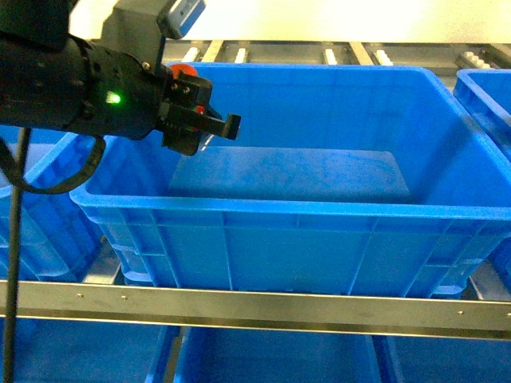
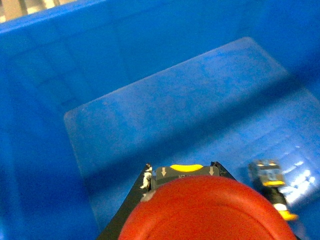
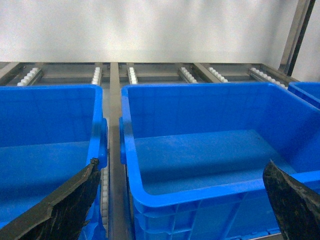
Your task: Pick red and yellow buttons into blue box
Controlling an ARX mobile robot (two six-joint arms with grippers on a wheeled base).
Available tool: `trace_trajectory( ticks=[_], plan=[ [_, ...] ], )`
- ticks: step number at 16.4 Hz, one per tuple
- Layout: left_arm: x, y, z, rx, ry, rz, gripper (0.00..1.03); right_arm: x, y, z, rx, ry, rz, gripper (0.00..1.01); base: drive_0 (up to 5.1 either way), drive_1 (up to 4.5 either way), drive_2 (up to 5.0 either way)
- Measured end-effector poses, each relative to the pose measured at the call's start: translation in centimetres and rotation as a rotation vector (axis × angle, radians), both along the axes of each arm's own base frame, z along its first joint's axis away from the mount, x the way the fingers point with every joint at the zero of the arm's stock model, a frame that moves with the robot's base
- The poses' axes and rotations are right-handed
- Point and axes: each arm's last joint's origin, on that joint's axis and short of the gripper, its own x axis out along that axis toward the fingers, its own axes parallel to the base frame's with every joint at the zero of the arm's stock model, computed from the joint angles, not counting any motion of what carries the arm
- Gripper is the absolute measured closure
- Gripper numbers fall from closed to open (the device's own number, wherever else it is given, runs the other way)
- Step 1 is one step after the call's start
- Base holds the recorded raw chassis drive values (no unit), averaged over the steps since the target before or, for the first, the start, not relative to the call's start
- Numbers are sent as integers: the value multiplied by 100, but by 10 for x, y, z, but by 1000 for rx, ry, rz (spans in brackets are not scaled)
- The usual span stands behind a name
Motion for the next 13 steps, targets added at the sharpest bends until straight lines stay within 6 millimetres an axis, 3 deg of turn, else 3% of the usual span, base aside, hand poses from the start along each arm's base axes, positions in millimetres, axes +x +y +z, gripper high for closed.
trace_trajectory(
  ticks=[3,5,10,13],
  plan=[
    [39,7,-22,18,143,60,77,0,0,0,0,0,0,3,0,0,0],
    [40,9,-37,40,201,73,77,0,0,0,0,0,0,3,0,0,0],
    [34,-1,-44,56,213,23,77,0,0,0,0,0,0,3,0,0,0],
    [30,-10,-45,58,205,-3,54,0,0,0,0,0,0,3,0,0,0]
  ],
)
